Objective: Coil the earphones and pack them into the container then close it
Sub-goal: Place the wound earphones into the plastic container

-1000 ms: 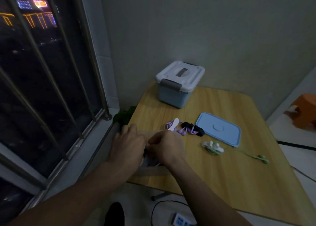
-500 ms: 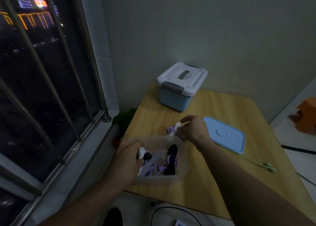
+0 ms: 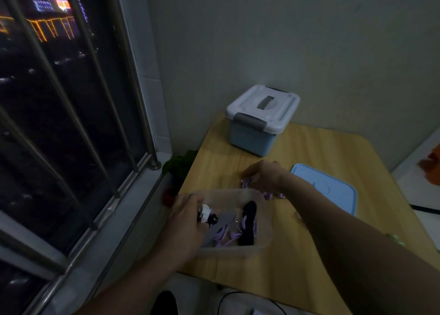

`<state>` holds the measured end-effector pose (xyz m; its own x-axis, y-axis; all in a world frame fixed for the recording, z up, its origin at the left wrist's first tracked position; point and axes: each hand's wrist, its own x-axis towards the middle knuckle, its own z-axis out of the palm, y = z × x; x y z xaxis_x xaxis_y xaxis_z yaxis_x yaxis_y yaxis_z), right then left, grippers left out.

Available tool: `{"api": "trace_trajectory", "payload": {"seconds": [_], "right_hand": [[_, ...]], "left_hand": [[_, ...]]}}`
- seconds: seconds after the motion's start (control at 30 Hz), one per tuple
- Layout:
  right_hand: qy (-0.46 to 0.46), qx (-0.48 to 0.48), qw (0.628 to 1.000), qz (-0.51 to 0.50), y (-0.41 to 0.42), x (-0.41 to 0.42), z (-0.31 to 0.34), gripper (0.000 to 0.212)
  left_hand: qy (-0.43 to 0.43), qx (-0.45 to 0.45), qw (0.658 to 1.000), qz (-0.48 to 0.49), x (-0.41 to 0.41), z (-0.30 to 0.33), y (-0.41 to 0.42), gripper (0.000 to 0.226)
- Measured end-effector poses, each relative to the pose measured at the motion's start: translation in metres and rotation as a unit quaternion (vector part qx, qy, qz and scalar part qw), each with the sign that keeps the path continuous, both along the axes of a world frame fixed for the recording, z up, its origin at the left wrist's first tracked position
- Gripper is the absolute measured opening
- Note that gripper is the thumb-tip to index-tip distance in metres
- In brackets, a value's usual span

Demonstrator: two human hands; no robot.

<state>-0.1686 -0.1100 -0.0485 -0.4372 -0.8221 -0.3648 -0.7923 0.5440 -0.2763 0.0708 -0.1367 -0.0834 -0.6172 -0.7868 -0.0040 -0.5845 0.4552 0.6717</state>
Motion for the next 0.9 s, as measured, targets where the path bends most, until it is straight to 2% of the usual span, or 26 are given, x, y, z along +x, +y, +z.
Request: {"api": "trace_trajectory", "payload": {"seconds": [0.13,0.37,0.53,0.63,0.7,0.77,0.83,0.9], "right_hand": [[0.029,0.042,0.998,0.039,0.000,-0.010,-0.004,0.051],[0.086,0.006,0.994,0.069,0.008,-0.009,0.002,0.035],[0.134,-0.100,0.984,0.055,0.015,-0.008,0.012,0.036],[0.136,-0.191,0.971,0.037,0.024,-0.009,0.029,0.026],[0.117,-0.241,0.963,0.026,0.032,0.000,0.046,0.028],[0.058,-0.268,0.962,0.005,0.042,0.019,0.062,0.028],[-0.053,-0.271,0.961,-0.031,0.054,0.043,0.070,0.021],[-0.095,-0.246,0.963,-0.057,0.063,0.064,0.065,0.019]], "left_hand": [[0.032,0.026,0.999,0.005,0.001,-0.001,-0.001,0.045],[0.088,0.076,0.993,0.019,0.001,-0.002,-0.001,0.031],[0.087,0.086,0.992,0.018,0.003,-0.001,0.000,0.034],[0.089,0.092,0.992,0.017,0.004,-0.001,0.002,0.034],[0.090,0.097,0.991,0.023,0.003,-0.002,0.003,0.035],[0.095,0.110,0.989,0.029,0.004,-0.004,0.004,0.040],[0.091,0.112,0.989,0.028,0.005,-0.005,0.006,0.043],[0.083,0.106,0.991,0.023,0.007,-0.003,0.008,0.045]]}}
